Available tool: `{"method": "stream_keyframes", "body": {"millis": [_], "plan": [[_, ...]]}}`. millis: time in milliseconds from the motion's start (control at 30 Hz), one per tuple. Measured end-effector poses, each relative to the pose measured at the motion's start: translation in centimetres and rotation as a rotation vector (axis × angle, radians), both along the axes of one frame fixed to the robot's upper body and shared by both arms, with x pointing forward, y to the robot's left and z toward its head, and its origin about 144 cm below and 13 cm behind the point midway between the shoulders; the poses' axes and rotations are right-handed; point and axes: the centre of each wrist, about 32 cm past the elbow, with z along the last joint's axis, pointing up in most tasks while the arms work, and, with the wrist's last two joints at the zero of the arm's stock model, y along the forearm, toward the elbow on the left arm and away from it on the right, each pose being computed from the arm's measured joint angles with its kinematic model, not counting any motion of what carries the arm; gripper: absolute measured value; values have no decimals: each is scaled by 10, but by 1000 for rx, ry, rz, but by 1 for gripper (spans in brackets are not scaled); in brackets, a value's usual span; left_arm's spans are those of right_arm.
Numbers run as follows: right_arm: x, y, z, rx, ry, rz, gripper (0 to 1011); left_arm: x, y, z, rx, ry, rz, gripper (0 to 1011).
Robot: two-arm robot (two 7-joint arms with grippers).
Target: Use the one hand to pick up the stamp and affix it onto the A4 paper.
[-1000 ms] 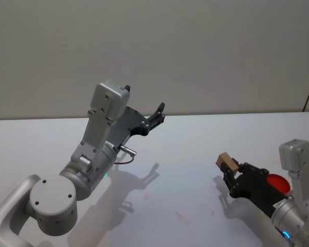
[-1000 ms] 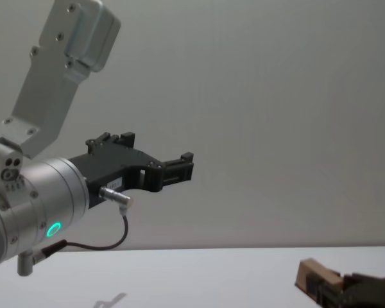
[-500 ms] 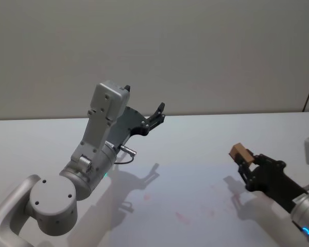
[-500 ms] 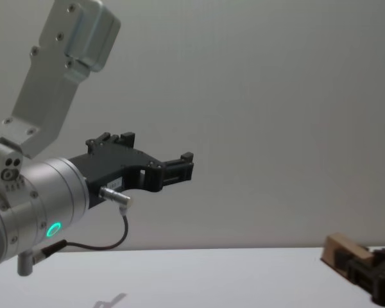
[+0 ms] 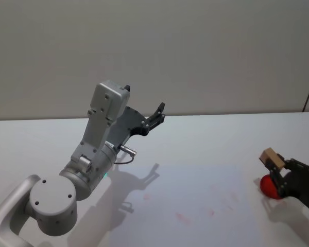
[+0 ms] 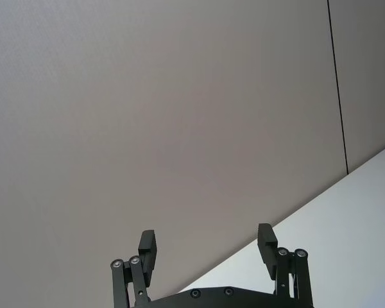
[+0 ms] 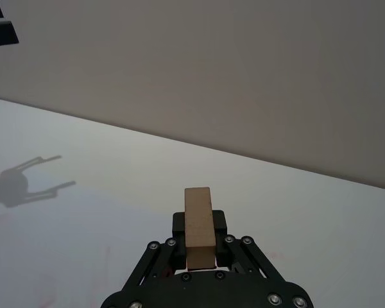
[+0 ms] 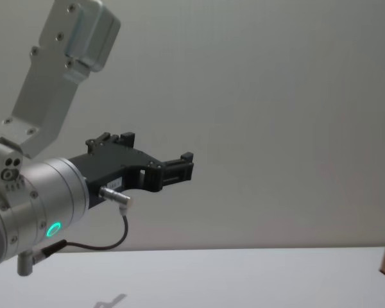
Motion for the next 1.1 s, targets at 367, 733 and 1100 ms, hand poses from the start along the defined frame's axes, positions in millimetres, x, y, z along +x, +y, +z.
{"method": "stream_keyframes", "body": {"millis": [367, 733, 1100], "plan": [[-7, -26, -15, -67, 16, -35, 220, 0, 0, 0, 0, 0, 0, 1001], [-11, -33, -24, -96, 31, -54, 220, 0, 0, 0, 0, 0, 0, 1001], [-13, -31, -31, -97, 40, -64, 220, 0, 0, 0, 0, 0, 0, 1001]]}}
